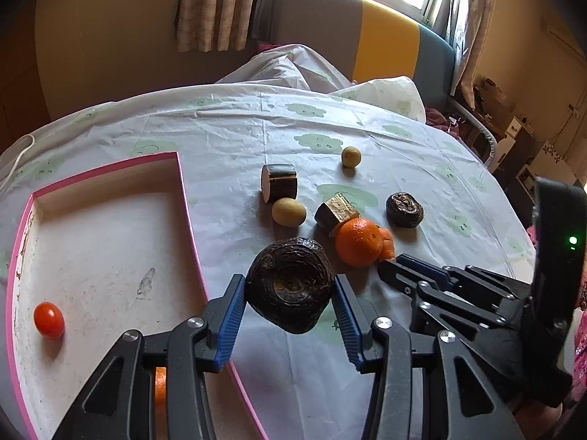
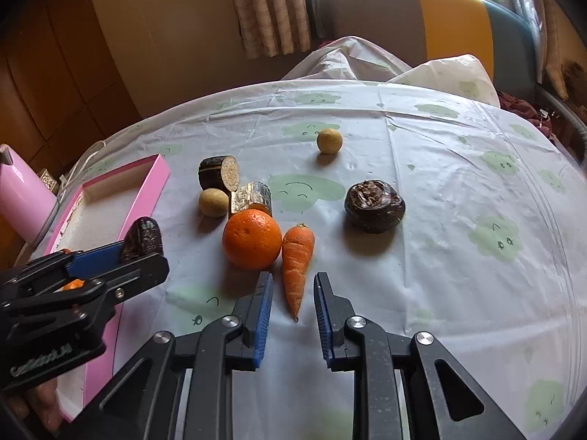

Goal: Organize fruits
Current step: 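Grasp the dark round dried fruit with the left gripper, then place the dark fruit in the tray with the left gripper while the right gripper grasps the carrot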

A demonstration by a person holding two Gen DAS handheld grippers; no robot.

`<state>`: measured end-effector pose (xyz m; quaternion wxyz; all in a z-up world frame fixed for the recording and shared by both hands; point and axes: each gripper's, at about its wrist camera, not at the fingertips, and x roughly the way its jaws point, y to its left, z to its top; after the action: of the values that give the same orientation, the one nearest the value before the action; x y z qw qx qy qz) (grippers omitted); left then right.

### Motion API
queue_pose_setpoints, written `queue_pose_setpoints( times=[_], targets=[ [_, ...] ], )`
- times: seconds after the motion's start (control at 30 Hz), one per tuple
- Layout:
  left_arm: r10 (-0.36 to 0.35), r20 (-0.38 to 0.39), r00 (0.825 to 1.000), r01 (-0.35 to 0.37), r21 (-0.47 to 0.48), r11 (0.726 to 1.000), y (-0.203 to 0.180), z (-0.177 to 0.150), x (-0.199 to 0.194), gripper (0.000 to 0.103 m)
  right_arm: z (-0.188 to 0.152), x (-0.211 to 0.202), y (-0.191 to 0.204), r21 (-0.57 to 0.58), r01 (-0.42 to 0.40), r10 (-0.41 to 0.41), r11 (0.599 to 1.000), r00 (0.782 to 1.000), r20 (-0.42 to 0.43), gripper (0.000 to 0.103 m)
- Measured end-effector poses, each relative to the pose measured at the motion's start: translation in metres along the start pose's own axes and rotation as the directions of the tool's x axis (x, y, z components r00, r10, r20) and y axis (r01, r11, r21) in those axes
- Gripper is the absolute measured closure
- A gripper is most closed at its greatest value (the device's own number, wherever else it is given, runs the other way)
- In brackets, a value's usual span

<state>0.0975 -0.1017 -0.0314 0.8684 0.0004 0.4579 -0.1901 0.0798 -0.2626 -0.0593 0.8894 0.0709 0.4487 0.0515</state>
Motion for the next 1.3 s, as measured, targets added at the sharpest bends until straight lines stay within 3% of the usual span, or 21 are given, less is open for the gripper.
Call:
queue_pose_setpoints(
  times=[0.27,0.4,0.67,0.83,1.3],
  targets=[
    [0.014,0.034,0.999,-0.012,-0.061,0.998,0.016,-0.008,-0.026,0.055,0.002,0.008,0.0,-0.011,0.001,-0.001,1.0,1.0,-0.017,0.088],
    [0.043,0.05,0.998,-0.037,-0.107,0.994,0.034,-0.015,-0.04,0.055,0.002,0.005,0.004,-0.032,0.038,-0.038,0.999,0.999,-0.025,0.089],
    [0.184,0.056,0.981,-0.17,-0.2,0.965,0.089,-0.031,-0.058,0.055,-0.016,-0.013,0.0,-0.009,0.06,-0.061,0.998,0.998,-0.031,0.09],
    [0.237,0.044,0.97,-0.219,-0.251,0.943,0.11,-0.043,-0.061,0.055,-0.026,-0.017,0.003,-0.02,0.074,-0.075,0.997,0.997,-0.023,0.09],
    [0.24,-0.007,0.971,-0.23,-0.306,0.924,0.122,-0.061,-0.064,0.054,-0.027,-0.018,0.008,-0.059,0.103,-0.104,0.993,0.994,-0.017,0.09]
  ],
)
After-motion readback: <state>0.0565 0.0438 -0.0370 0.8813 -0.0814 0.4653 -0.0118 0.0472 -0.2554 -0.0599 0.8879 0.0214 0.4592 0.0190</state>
